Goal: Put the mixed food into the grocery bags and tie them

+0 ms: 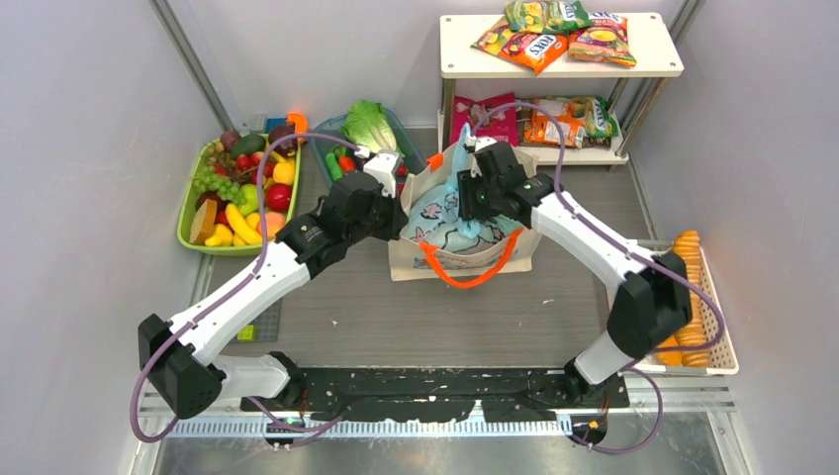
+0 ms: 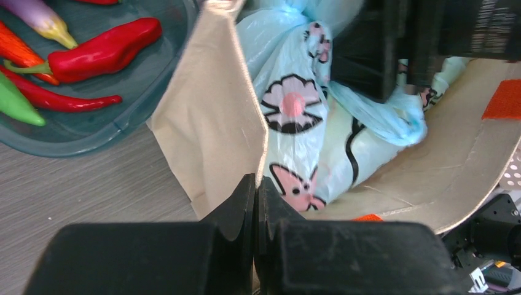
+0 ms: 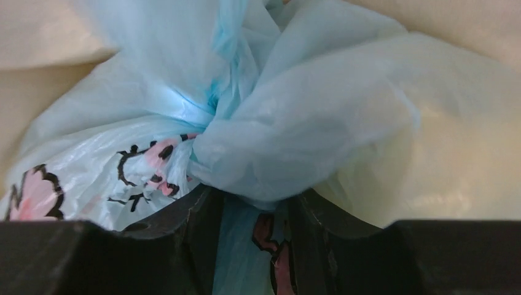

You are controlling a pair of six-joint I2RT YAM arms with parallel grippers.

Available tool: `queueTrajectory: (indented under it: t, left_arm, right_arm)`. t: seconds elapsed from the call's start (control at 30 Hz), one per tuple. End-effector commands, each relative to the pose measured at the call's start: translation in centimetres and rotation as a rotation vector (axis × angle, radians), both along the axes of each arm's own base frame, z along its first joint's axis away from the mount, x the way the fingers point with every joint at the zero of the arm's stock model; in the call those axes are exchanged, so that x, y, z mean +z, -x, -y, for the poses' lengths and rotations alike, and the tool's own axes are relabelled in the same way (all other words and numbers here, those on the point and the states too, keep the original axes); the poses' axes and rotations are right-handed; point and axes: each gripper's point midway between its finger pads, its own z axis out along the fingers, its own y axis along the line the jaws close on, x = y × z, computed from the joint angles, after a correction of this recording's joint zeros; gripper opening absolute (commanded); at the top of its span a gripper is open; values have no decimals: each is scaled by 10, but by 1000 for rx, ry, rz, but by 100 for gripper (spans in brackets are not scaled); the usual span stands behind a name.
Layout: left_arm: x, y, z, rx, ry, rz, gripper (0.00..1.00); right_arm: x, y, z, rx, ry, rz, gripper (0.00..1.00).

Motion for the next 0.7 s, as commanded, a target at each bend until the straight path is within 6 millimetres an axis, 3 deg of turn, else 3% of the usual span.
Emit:
queueTrajectory:
  t: [0.0,0.07,0.17,0.33,0.47,0.57,0.67]
  left_arm:
    - [49,-9,1,11,59,125,0]
    - [47,-9,-6,30,36,135,0]
    - [44,-11,-16,62,-2,154,9]
    - [50,-11,-46,154,-78,190,55]
    - [55,-4,-77,210,-158,223,71]
    - [61,0,-108,285,-179,274,79]
    - [53,-1,-155,424,-202,264,81]
  right_arm:
    - [-17,-23,15,-111,40,-10,46]
    - [-7,-20,13,-103,6,20,48]
    - [37,-10,14,-67,-59,114,54]
    - [108,11,34,-36,-88,279,67]
    - [158,32,84,-130,-125,415,69]
    - [173,34,135,-268,-132,505,70]
    - [167,46,186,-475,-76,573,74]
